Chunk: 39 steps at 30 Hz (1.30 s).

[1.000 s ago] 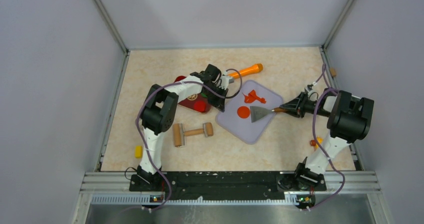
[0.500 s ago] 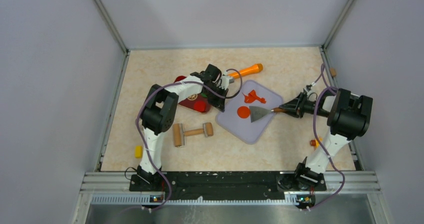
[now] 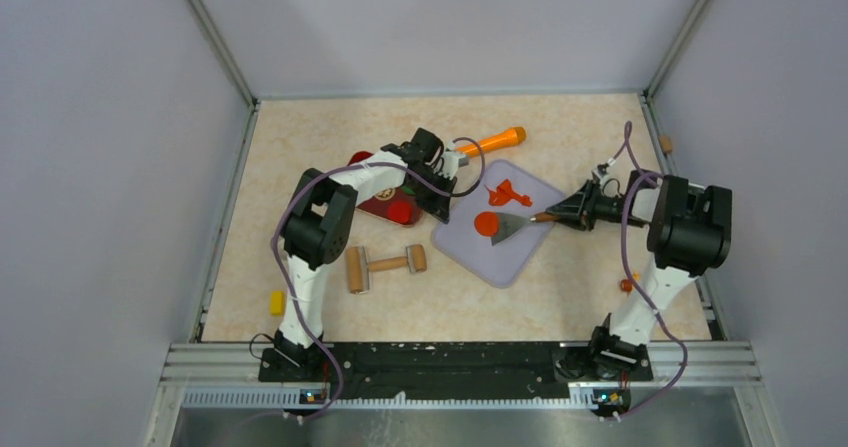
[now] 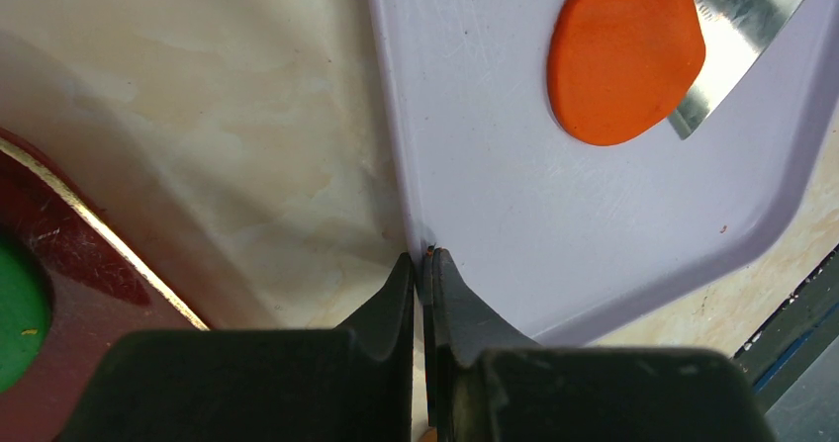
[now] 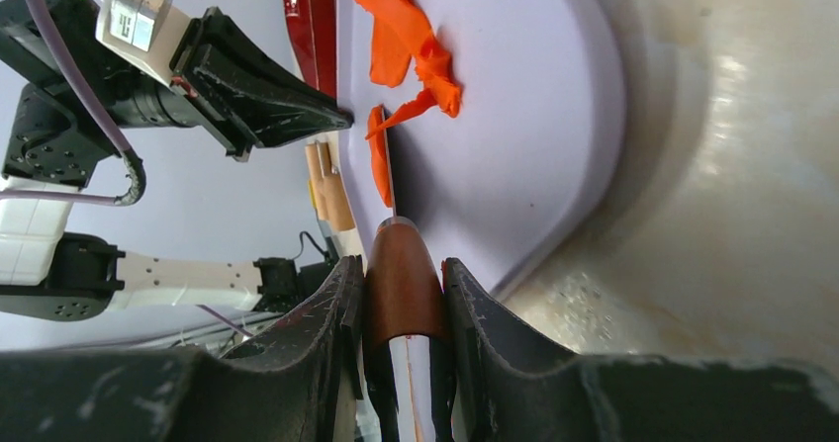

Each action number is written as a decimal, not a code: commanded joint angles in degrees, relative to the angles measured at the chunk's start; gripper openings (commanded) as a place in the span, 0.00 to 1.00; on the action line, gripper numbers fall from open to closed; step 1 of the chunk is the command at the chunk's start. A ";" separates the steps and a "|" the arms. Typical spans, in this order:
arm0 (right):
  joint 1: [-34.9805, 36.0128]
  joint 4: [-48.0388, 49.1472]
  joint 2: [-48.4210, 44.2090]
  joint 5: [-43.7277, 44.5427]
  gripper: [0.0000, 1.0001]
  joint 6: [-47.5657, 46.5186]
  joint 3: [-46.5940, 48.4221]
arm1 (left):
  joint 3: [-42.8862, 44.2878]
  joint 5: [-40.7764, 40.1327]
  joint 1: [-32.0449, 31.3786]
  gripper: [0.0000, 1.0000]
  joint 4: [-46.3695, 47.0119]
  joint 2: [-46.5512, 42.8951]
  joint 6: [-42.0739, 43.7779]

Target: Roll out the dumpling wrappers from the dough

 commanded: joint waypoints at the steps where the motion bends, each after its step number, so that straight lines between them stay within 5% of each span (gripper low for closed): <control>1: 3.72 4.18 1.38 5.63 0.00 -1.73 -0.93 | 0.28 -1.12 -1.33 0.04 0.10 1.44 1.22; 39: 2.30 -1.00 -12.01 -1.87 0.00 5.10 3.35 | 5.76 -2.64 -0.36 0.02 -2.87 -1.86 4.88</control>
